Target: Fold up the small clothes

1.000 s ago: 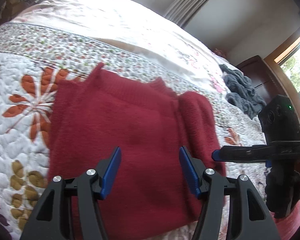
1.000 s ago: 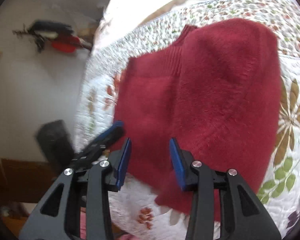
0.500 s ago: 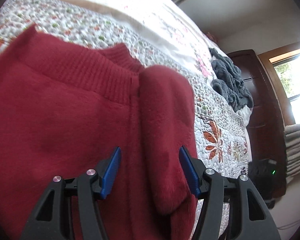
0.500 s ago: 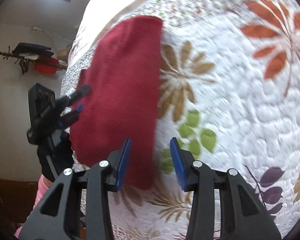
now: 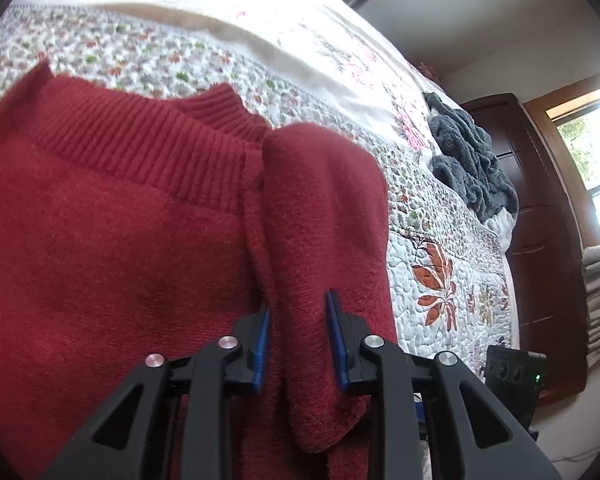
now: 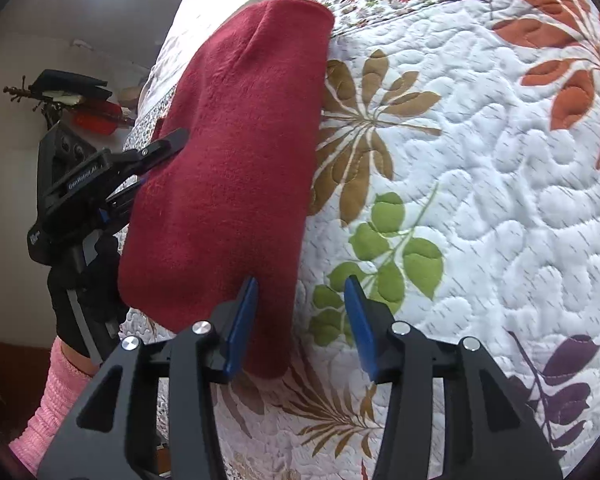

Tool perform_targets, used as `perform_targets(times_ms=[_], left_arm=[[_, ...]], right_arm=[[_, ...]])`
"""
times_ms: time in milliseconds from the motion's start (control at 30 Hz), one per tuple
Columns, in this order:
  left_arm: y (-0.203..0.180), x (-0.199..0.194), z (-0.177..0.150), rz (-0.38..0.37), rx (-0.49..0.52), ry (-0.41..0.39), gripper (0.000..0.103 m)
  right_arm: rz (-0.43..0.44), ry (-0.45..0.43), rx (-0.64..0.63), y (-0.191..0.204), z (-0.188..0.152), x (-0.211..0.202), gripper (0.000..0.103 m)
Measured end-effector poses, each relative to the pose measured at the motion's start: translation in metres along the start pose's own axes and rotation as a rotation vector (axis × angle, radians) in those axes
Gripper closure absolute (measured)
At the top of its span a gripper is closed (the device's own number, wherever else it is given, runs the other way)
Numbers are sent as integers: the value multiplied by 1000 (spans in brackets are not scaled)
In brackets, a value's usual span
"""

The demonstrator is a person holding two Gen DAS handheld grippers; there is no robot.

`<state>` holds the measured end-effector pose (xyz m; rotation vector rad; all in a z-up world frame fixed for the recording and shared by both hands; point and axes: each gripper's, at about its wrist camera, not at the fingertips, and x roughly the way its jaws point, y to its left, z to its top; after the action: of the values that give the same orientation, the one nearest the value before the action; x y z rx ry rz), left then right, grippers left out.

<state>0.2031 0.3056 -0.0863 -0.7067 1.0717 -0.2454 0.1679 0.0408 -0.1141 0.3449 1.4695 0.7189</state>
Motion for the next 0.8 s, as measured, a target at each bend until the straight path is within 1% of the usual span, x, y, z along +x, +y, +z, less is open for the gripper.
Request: perform_targets(times_ms=[133, 167, 200, 233, 267, 333, 400, 500, 567, 667, 700, 733, 800], left_arm=[[5, 9, 0, -12, -20, 21, 64], [3, 9, -1, -11, -15, 14, 68], [1, 9, -2, -10, -12, 8, 79], [-1, 7, -3, -14, -10, 2, 84], [-3, 5, -4, -27, -10, -10, 85], [-9, -1, -6, -30, -13, -40, 86], [-18, -14, -8, -49, 4, -88, 87], [-23, -39, -7, -113, 1, -153, 88], [-23, -53, -5, -123, 10, -182, 88], [-12, -78, 0, -112, 21, -217, 88], [-1, -97, 4, -102, 22, -249, 88], [-1, -97, 4, -102, 22, -249, 88], [15, -119, 8, -74, 26, -282, 88]], right_arm=[[3, 0, -4, 9, -1, 8, 58], [4, 0, -3, 9, 0, 9, 58], [5, 1, 0, 10, 1, 11, 58], [5, 1, 2, 10, 1, 13, 58], [5, 0, 4, 9, 1, 13, 58], [8, -4, 6, 9, 2, 10, 58], [16, -12, 10, 7, 1, 5, 58], [37, -21, 8, 0, -2, -6, 57], [55, -33, 0, 2, -2, -12, 57], [60, -47, -30, 11, 0, -17, 57], [63, -49, -39, 15, 0, -17, 57], [68, -48, -49, 19, 1, -17, 57], [79, -44, -66, 27, 1, -14, 57]])
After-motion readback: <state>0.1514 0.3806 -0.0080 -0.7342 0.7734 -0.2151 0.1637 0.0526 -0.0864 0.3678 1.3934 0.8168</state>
